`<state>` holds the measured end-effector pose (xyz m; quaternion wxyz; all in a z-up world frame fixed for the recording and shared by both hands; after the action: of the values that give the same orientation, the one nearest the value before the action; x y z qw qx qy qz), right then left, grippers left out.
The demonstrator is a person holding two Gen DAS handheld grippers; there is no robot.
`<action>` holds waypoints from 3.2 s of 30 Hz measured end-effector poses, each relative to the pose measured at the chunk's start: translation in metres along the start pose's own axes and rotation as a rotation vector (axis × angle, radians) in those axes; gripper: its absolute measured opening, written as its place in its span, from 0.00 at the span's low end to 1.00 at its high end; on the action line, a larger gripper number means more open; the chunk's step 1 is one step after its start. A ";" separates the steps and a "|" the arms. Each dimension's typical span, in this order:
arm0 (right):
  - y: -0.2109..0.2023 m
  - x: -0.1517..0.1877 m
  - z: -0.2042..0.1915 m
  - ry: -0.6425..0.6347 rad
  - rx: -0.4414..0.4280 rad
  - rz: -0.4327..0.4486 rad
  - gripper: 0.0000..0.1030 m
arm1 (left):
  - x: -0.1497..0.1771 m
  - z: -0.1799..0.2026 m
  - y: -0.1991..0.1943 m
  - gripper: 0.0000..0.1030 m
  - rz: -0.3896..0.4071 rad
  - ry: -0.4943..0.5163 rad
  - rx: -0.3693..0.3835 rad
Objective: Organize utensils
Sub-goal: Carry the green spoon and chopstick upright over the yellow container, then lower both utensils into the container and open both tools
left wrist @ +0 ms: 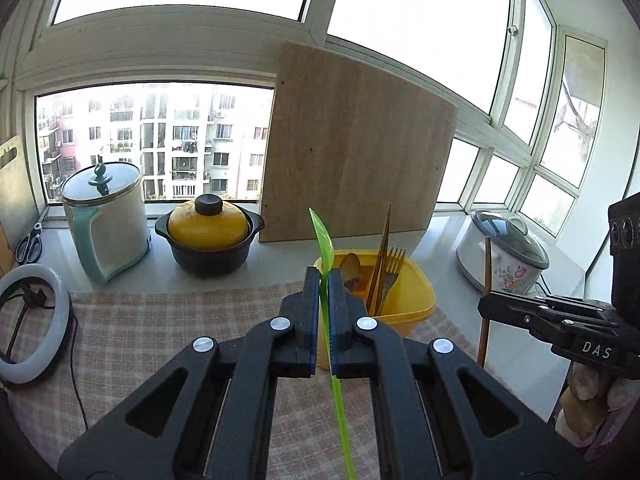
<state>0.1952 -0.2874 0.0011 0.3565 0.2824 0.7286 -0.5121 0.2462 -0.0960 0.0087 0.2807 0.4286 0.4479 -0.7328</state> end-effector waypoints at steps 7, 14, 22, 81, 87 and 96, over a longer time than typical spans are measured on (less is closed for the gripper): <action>-0.001 -0.012 0.006 0.003 0.014 0.022 0.03 | -0.011 0.012 0.012 0.01 0.030 0.014 0.003; -0.002 -0.021 0.016 0.019 0.022 0.042 0.03 | -0.013 0.017 0.023 0.01 0.024 0.024 0.007; -0.003 -0.044 0.024 0.021 0.042 0.088 0.03 | -0.025 0.025 0.040 0.01 0.026 0.022 0.013; 0.053 -0.040 0.048 0.006 0.127 0.072 0.16 | -0.028 0.035 0.073 0.01 0.077 0.055 -0.122; 0.037 -0.024 0.030 -0.016 0.120 0.070 0.16 | -0.024 0.033 0.044 0.01 0.090 0.073 -0.116; 0.004 -0.006 0.007 -0.023 0.125 0.089 0.22 | -0.008 0.029 -0.006 0.21 0.105 0.101 -0.097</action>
<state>0.2034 -0.2933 0.0019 0.3688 0.3304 0.6778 -0.5435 0.2344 -0.1193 0.0244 0.3163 0.4739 0.4734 -0.6718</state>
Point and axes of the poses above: each gripper's, at about its wrist camera, not at the fingertips, and y roughly the way its jaws point, z to its right, x to its underside, the point moved 3 cm from there along y, roughly the way its jaws point, and after that the axes turned 3 degrees about z, right-handed, at the moved point
